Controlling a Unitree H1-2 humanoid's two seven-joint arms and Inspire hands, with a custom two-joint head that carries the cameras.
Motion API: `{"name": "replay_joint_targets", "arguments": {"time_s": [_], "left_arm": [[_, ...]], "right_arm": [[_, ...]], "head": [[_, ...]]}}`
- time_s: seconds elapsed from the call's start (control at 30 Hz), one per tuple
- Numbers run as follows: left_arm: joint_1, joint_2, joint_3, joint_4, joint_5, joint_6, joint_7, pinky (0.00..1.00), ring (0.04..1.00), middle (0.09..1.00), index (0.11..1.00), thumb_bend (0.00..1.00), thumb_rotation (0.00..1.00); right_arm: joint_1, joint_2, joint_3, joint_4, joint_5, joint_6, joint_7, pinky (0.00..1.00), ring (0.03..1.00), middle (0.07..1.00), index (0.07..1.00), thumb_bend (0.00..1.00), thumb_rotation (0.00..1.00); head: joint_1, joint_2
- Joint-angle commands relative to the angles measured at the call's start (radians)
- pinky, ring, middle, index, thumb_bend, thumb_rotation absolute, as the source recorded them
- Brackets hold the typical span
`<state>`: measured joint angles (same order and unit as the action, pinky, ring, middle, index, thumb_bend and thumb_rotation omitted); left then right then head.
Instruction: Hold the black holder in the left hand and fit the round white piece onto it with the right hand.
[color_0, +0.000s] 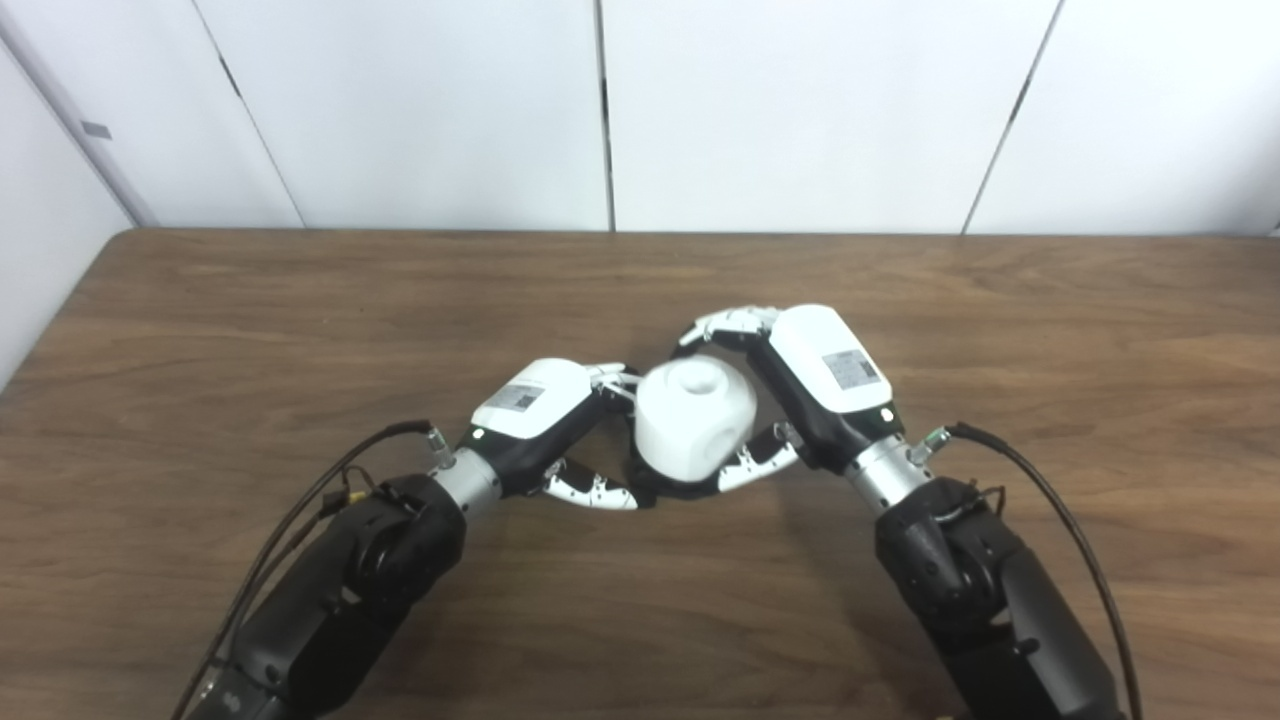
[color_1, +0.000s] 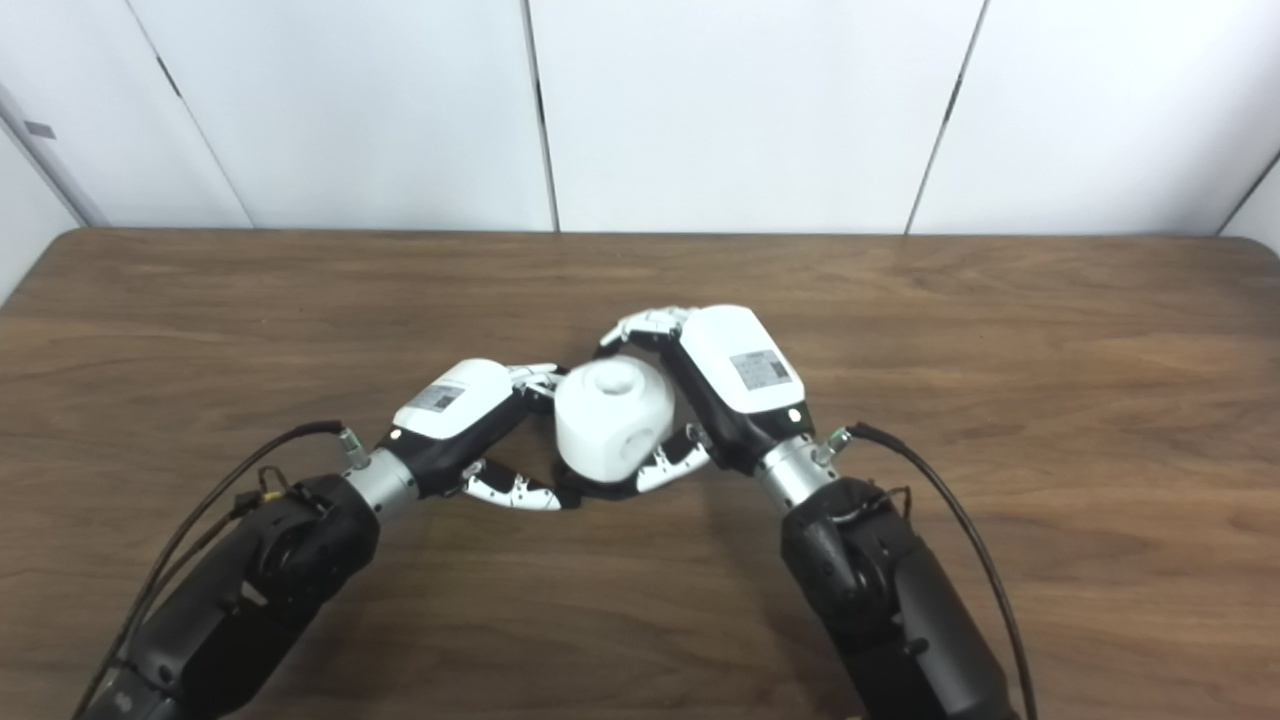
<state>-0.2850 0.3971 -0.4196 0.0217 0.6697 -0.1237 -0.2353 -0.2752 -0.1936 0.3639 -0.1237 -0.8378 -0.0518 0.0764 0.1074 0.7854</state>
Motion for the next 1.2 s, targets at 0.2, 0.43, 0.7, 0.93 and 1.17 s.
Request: {"name": "replay_joint_targets", "arguments": {"time_s": [0.2, 0.43, 0.7, 0.93, 1.17], "left_arm": [[0.016, 0.010, -0.015, 0.001, 0.008, -0.004, -0.040, 0.87, 0.904, 0.841, 0.479, 0.52, 0.07], [0.021, 0.012, -0.009, -0.014, -0.003, 0.004, -0.054, 0.88, 0.911, 0.841, 0.479, 0.52, 0.07], [0.024, 0.000, -0.003, -0.014, -0.009, 0.005, -0.048, 0.87, 0.899, 0.832, 0.479, 0.52, 0.07], [0.008, -0.022, -0.005, -0.005, -0.003, 0.019, -0.051, 0.86, 0.902, 0.841, 0.480, 0.52, 0.07], [0.004, -0.026, -0.002, -0.001, -0.003, 0.018, -0.048, 0.86, 0.897, 0.838, 0.480, 0.52, 0.07]], "right_arm": [[-0.030, -0.031, -0.010, -0.033, 0.031, -0.066, -0.008, 0.71, 0.741, 0.719, 0.481, 0.52, 0.14], [-0.025, -0.037, -0.011, -0.032, 0.051, -0.077, -0.006, 0.72, 0.743, 0.724, 0.481, 0.52, 0.14], [-0.024, -0.030, -0.015, -0.012, 0.059, -0.098, -0.026, 0.71, 0.736, 0.721, 0.481, 0.52, 0.14], [-0.028, -0.029, -0.006, -0.011, 0.035, -0.089, -0.008, 0.73, 0.748, 0.740, 0.490, 0.52, 0.15], [-0.029, -0.038, -0.007, -0.045, 0.030, -0.062, 0.066, 0.72, 0.763, 0.820, 0.868, 0.97, 0.35]], "head": [[-0.002, 0.003], [0.000, 0.008], [0.007, 0.008], [0.000, 0.005], [0.000, 0.004]]}}
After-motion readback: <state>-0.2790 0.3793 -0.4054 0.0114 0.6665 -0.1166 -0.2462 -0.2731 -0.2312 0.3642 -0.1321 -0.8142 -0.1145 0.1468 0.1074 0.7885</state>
